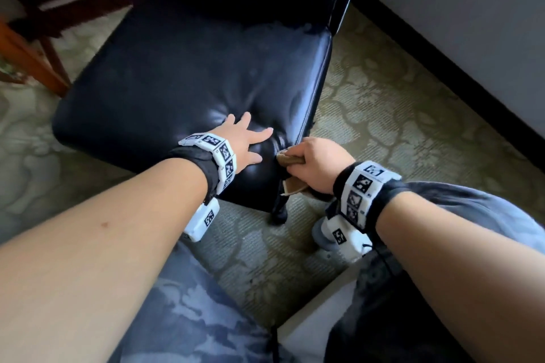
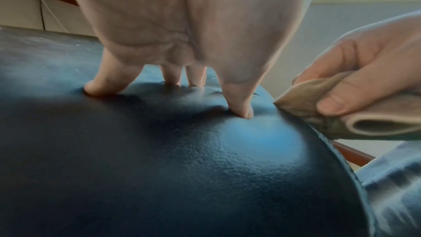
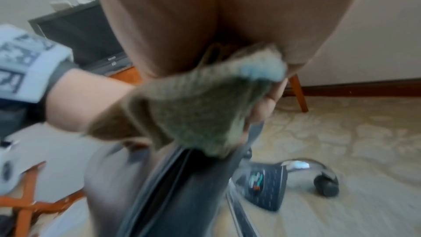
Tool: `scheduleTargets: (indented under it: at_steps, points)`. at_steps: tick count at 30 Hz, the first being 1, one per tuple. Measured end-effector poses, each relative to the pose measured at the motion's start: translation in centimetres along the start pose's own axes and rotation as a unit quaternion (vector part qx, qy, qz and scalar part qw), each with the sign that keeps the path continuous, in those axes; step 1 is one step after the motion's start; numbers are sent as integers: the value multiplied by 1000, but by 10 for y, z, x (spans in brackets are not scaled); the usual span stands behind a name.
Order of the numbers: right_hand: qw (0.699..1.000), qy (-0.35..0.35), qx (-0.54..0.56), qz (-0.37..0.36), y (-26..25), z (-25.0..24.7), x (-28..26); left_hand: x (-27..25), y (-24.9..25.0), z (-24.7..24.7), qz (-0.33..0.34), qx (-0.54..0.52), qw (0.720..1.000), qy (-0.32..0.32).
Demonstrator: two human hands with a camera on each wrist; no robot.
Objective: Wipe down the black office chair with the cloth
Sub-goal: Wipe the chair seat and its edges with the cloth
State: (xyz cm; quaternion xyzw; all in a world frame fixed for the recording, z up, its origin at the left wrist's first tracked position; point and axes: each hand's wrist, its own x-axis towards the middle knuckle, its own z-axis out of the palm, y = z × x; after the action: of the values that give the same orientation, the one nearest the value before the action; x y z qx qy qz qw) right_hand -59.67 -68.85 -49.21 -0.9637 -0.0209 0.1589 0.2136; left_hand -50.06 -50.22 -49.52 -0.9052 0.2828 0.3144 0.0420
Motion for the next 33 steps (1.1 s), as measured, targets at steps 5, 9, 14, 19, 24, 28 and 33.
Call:
scheduleTargets:
  at_steps: [5,9,14,19,24,28,33]
  points:
    - [973,147,159,82,17,-15,14,2,-4,5,3,-6,999,32]
    - [973,172,128,91,16,6,26,2,-2,2,-3,14,1000,18]
    - [991,82,90,56,2,25,0,2,4,3,-10,64,998,-11]
    - [997,26,70,25,-4,33,-26,-1,6,12,-41,26,999,16]
    - [980,87,158,88,6,16,-39,-17,9,27,-50,29,996,71]
    - [968,179,130,117,1,33,-26,-31,6,39,-34,-6,997,65]
    - [989,110,74,58,-26,67,-49,-34,6,34,-49,3,998,29]
